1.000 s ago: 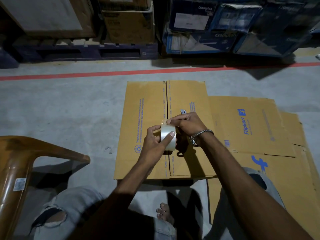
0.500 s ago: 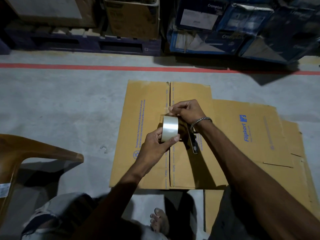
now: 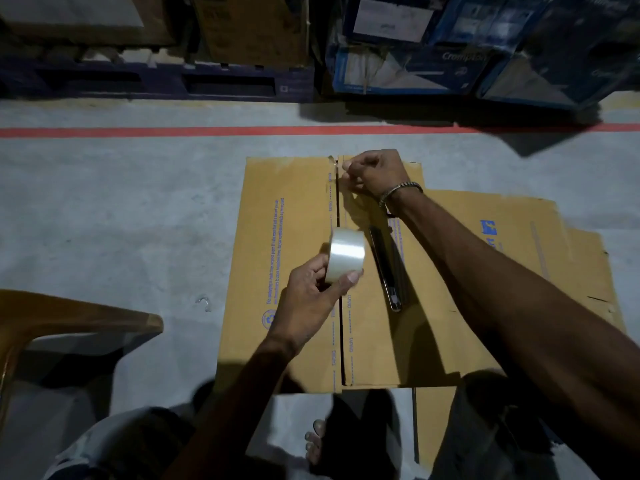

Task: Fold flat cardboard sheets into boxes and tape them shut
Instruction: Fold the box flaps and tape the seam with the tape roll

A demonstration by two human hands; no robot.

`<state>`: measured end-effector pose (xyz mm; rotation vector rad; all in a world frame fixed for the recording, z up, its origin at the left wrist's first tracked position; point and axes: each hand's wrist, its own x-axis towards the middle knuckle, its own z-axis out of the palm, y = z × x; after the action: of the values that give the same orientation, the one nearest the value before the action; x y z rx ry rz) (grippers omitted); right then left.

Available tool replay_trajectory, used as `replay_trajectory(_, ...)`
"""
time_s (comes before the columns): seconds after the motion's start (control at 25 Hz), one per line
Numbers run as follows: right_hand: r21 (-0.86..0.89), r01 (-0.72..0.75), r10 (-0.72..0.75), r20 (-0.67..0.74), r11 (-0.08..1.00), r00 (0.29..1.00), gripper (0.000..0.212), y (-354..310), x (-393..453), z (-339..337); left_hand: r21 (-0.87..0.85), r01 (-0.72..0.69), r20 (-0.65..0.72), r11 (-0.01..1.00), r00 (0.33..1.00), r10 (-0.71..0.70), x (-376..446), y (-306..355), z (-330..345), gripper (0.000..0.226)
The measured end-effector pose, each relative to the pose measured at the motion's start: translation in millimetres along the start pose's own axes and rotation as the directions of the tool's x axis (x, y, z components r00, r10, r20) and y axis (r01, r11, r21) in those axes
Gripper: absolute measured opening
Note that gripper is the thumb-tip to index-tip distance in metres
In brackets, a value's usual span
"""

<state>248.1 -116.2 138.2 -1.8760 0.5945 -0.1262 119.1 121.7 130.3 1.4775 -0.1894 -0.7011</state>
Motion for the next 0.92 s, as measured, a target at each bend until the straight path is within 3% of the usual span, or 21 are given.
replay_trajectory(0.2,0.004,0.032,-0.031,-0.079,0.999,0.996,0.010,-14.9,33.1,-1.4,0.105,0.008,0.030,0.994,0.999,-0.011,0.2,-8.2,-0.1,0.043)
replay_trajectory(0.64,-0.345,0.109,-0.108,0.022,0.932,0.994,0.019,-1.5,94.6,11.4,0.066,0.108,-0.026,0.992,0.994,-0.107,12.8,-26.9,-0.1,0.068)
replay_trajectory(0.92,-0.475,-0.020,0.049,0.050,0.880,0.998,0.027,2.4,101.9,23.6,0.081,0.082,-0.060,0.993,0.995,-0.077,15.0,-34.9,1.1,0.048)
